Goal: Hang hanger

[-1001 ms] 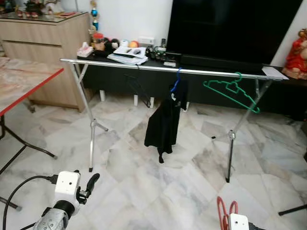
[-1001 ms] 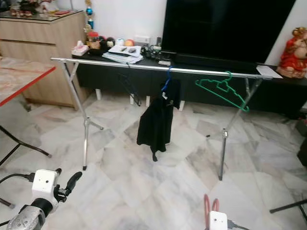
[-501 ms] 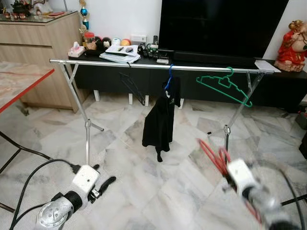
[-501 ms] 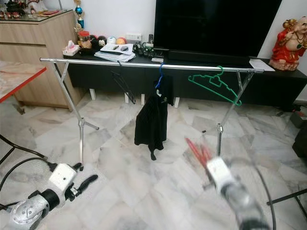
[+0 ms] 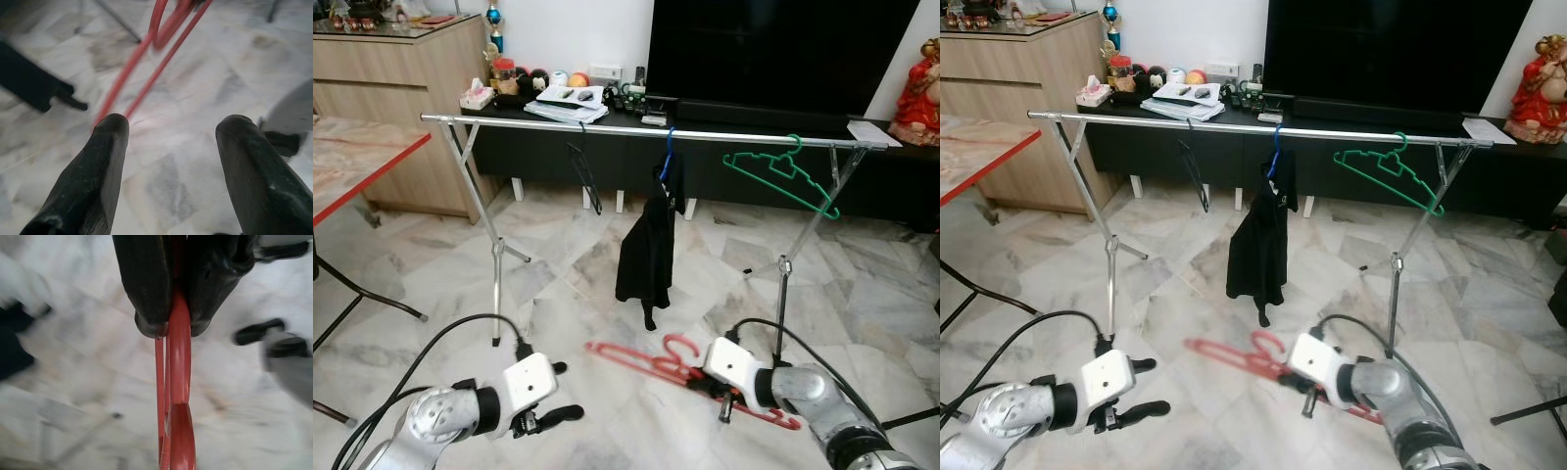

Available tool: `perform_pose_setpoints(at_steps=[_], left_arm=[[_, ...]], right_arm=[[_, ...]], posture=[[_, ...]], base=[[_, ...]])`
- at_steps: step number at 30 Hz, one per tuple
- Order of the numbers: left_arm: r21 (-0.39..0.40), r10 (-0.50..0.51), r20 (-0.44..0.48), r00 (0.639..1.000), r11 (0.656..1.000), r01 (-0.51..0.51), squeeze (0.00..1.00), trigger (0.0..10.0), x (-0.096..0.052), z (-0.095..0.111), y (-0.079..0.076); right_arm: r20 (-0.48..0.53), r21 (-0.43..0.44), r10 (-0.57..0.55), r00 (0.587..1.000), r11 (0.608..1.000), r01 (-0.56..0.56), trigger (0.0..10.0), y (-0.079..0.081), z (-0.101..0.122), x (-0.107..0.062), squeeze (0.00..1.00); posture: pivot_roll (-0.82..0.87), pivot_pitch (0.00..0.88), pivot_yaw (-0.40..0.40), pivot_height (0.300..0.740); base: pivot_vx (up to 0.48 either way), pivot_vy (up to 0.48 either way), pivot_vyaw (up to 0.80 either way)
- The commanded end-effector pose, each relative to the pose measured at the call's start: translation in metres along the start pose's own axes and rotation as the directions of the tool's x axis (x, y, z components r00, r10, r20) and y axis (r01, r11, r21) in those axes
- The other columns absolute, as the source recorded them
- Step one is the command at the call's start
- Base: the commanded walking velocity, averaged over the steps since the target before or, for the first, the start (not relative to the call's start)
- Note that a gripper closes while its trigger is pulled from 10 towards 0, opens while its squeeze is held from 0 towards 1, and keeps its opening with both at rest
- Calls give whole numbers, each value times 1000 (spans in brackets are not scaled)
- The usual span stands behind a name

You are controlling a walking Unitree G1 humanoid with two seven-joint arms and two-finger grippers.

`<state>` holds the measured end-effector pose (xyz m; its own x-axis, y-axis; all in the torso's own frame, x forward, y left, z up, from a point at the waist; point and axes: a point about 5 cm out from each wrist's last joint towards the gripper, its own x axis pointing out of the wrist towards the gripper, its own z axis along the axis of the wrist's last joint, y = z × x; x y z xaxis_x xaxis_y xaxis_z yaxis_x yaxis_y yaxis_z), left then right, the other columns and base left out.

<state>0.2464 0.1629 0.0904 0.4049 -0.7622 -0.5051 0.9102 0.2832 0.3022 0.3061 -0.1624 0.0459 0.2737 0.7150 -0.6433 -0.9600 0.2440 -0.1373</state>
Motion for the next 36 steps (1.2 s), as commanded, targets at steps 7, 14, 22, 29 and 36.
perform_pose_setpoints(at_steps=[7,14,22,29,36], left_arm=[[27,-182,39,982,983,181,0,10000,16,29,2],[-15,-201,82,976,979,203,0,10000,35,36,2],[-71,-234,78,969,968,240,0,10000,44,31,-4],[-94,-218,72,973,970,224,0,10000,52,26,-6],[-104,-192,60,980,975,197,0,0,54,21,-1]], right_arm=[[-7,-151,251,968,957,-249,10000,15,19,14,0],[58,-215,288,956,939,-270,10000,16,41,23,0],[117,-233,282,952,940,-250,10000,13,54,23,0],[142,-241,276,951,941,-237,10000,11,60,23,0],[145,-237,264,953,945,-225,10000,9,60,20,0]], posture=[[85,0,-109,740],[75,0,-112,740],[66,0,-116,740],[56,0,-117,740],[52,0,-116,740]], base=[[0,0,0],[0,0,0],[0,0,0],[0,0,0],[0,0,0]])
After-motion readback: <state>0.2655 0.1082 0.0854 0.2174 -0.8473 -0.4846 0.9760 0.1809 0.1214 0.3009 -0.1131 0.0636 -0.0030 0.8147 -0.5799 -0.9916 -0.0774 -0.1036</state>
